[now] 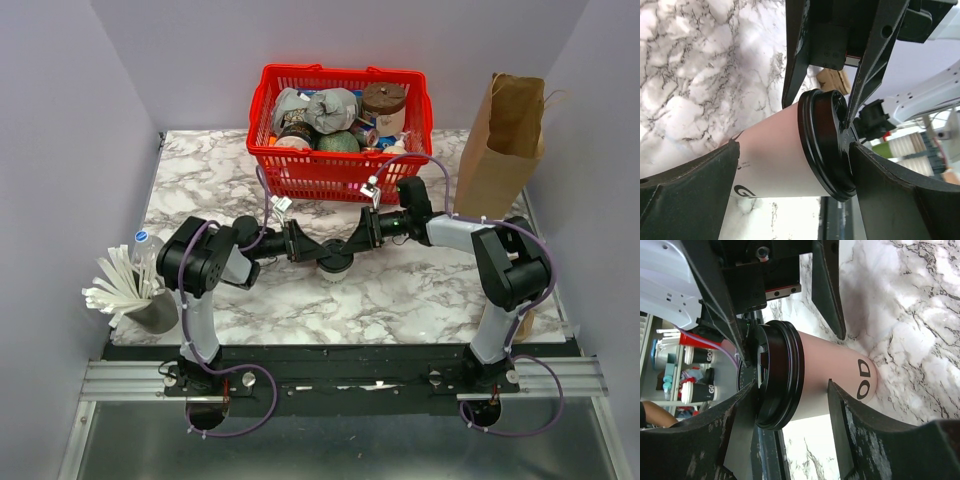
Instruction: Pack the takeout coffee
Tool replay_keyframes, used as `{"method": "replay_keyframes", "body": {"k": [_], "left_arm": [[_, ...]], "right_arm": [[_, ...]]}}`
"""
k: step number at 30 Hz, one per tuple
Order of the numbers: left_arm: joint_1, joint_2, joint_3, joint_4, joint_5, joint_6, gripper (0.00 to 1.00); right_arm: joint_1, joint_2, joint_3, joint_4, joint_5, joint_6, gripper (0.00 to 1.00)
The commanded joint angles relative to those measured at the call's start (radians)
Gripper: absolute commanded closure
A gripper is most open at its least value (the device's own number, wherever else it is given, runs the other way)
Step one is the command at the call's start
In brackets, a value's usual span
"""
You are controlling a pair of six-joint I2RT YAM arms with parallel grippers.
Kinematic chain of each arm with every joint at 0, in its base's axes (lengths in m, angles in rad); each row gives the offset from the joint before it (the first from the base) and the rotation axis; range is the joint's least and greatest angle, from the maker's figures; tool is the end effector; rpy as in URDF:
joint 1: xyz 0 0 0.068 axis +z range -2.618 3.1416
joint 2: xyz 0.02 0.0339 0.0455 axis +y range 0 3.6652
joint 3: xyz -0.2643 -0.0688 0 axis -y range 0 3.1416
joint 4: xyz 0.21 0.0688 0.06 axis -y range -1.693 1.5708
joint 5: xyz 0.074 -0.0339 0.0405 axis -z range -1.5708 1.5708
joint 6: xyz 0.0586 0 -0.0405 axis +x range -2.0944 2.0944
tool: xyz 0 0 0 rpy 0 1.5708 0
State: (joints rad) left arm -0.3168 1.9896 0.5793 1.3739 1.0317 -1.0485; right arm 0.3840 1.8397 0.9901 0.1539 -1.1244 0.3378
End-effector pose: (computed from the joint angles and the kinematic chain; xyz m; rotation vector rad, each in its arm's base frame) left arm 0.2925 -0.1488 0.1535 0.2614 1.9311 -1.7923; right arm 0.3049 0.1802 0.1866 -0.6938 2.1682 1.6478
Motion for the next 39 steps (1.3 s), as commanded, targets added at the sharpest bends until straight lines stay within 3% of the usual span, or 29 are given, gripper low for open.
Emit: {"method": "replay_keyframes", "body": {"k": [1, 10, 12, 16, 20, 39], "left_arm": [[-0.019, 0.015, -0.039, -0.107, -0.006, 0.248, 0.04], [-0.018, -0.204, 0.016, -0.136, 0.03, 0.071, 0.02], [-0.018, -0.265, 0.008, -0.195, 0.028, 0.091, 0.02], [-0.018, -0.331, -0.007, -0.465, 0.011, 0.264, 0.02], [-0.018, -0.342, -0.021, -0.535, 0.002, 0.317, 0.02], [-0.067, -0.275, -0.024, -0.533, -0.016, 0.352, 0.02]], "right_arm": [[0.01, 0.041, -0.01, -0.016, 0.032, -0.045, 0.35], [0.01, 0.024, 0.01, -0.056, -0.017, -0.063, 0.32], [0.01, 0.015, 0.012, -0.056, -0.031, -0.063, 0.29], [0.01, -0.01, 0.016, -0.054, -0.04, -0.065, 0.12], [0.01, -0.046, 0.019, -0.1, -0.031, -0.095, 0.04], [0.01, -0.037, -0.024, -0.088, -0.001, -0.097, 0.04]]}}
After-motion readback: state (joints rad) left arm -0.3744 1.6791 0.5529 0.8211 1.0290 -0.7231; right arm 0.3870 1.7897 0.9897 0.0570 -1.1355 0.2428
